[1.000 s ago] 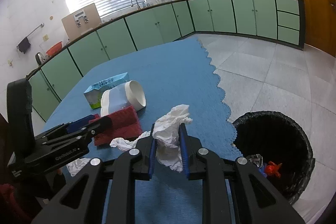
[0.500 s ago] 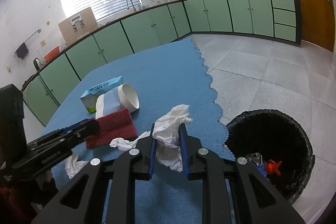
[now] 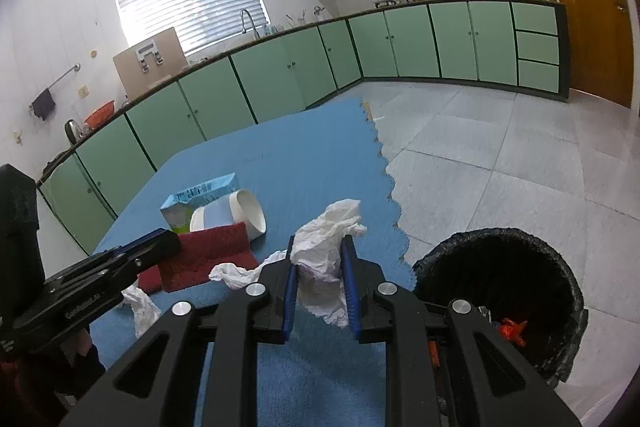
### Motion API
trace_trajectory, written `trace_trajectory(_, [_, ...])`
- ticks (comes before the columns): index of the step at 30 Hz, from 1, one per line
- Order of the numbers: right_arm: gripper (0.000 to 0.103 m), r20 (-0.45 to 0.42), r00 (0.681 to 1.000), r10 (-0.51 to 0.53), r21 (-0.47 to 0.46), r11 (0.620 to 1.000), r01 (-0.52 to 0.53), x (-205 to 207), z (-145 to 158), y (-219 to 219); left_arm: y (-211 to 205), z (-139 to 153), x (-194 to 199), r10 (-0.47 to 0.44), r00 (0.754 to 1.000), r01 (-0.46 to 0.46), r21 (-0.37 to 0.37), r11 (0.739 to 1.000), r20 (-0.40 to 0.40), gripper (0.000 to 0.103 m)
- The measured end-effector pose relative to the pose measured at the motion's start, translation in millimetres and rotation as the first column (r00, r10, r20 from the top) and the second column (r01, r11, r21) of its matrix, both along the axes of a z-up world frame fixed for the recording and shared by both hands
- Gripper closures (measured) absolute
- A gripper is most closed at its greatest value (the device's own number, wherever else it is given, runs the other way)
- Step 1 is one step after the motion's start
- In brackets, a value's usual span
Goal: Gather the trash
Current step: 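Grasp the red scouring pad with the left tool while the right tool holds the tissue, then carry the red pad and tissue over the bin and open both tools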
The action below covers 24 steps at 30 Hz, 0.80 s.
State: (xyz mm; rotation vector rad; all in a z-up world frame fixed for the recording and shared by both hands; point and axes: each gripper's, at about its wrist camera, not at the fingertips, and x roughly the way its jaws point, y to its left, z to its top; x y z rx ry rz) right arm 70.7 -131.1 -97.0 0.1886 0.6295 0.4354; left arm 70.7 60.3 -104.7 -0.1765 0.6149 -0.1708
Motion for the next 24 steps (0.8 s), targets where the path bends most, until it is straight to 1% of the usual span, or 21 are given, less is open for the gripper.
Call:
trace_trajectory(7, [0.083,0.024,1.000,-0.018,0.000,1.000,0.018,-1.5,10.2,-5.3,-5.8,8.4,1.4,-0.023,0.999,0.023,-0.005,1.000,0.027,0.090])
trace_trajectory(10, [0.083,0.043,0.998,-0.035,0.001,0.999,0.035,-2.3,18.0,-13.3,-15.0,14.5,5.1,-0.034,0.999,0.033,0.017,0.999,0.043,0.090])
trace_trajectory(12, [0.083,0.058,0.997,-0.048,-0.005,0.999,0.049,-3.2,24.0,-20.1,-19.0,16.4,8.1,-0.042,0.998,0.041,0.017,0.999,0.048,0.090])
trace_trajectory(24, [0.083,0.119,0.983,-0.138,-0.054,0.988,0.145,1.2,52.9,-65.0,-68.3,29.9,40.8,-0.122,0.989,0.121,0.026,0.992,0.084,0.090])
